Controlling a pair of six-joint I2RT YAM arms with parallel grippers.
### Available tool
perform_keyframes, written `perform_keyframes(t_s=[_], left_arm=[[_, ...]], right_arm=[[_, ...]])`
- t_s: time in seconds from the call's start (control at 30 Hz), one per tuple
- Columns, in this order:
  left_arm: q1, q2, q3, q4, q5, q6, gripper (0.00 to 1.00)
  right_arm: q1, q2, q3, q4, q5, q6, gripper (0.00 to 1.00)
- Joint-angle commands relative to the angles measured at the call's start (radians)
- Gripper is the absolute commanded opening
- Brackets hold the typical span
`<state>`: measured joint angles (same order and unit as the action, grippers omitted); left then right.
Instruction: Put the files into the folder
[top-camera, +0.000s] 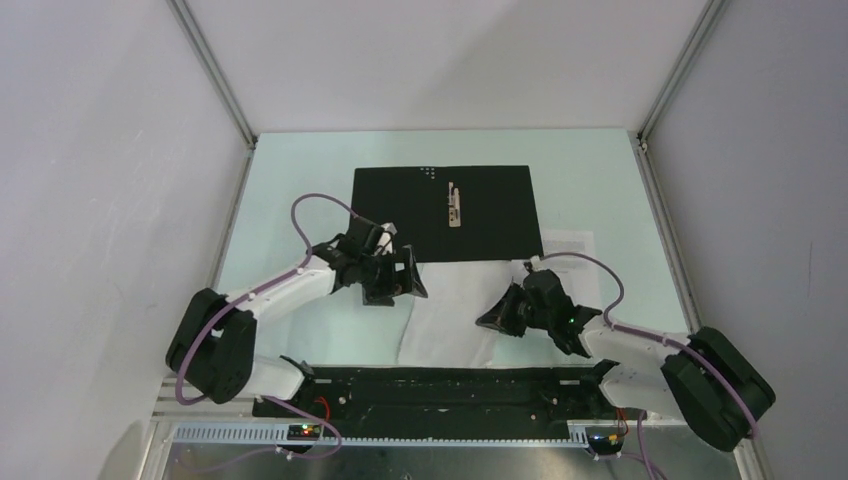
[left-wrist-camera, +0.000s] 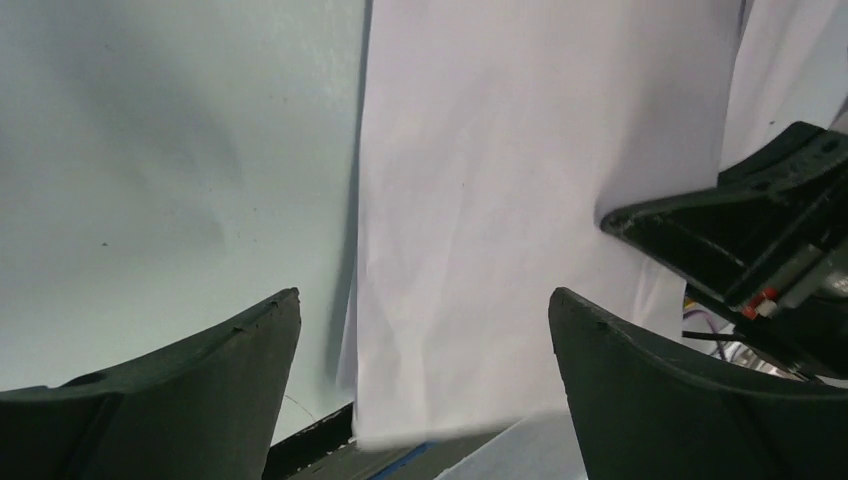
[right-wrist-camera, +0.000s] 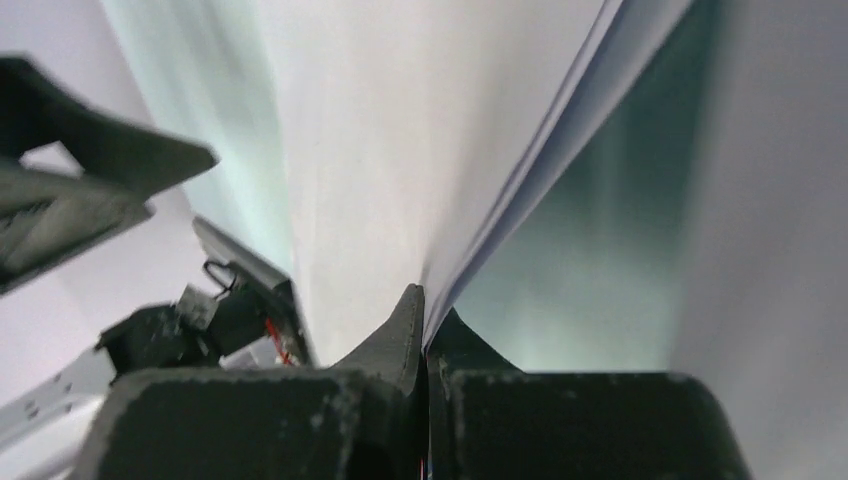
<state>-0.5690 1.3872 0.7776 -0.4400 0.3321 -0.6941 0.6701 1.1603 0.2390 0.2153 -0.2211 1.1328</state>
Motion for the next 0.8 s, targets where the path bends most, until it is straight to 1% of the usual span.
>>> perform_keyframes(t_s=[0.0,0.07,0.13,0.17,0.33,0.43,0.63,0.77], left_arm=[[0.038,-0.034,-0.011,0.005,0.119,0.051,0.99],[0.041,-0.034,-0.021,0.017,0.14,0.045,1.0],[0.052,-0.037,-0.045,0.045,0.176,0.027,1.0],[0.054,-0.043,-0.055,0.06,0.206,0.019,1.0],[0.082,-0.079,-0.111,0.134,0.293,-0.043,1.0],[0.091,-0.109,-0.13,0.185,0.358,-0.102,1.0],[0.095,-0.152,-0.145,0.305,0.431,-0.185,1.0],[0.104,-0.157,-0.152,0.337,0.441,-0.172,1.0]], right_arm=[[0.003,-0.108,0.125,-0.182,-0.186,-0.175,0.0],[0.0,-0.17,0.158,-0.221,-0.253,-0.211,0.0],[0.004,-0.202,0.2,-0.289,-0.286,-0.243,0.0],[0.007,-0.214,0.212,-0.328,-0.286,-0.252,0.0],[0.005,-0.308,0.275,-0.418,-0.278,-0.292,0.0],[0.009,-0.325,0.306,-0.43,-0.277,-0.301,0.0],[-0.013,-0.324,0.327,-0.402,-0.3,-0.303,0.0],[-0.053,-0.329,0.358,-0.399,-0.342,-0.284,0.0]])
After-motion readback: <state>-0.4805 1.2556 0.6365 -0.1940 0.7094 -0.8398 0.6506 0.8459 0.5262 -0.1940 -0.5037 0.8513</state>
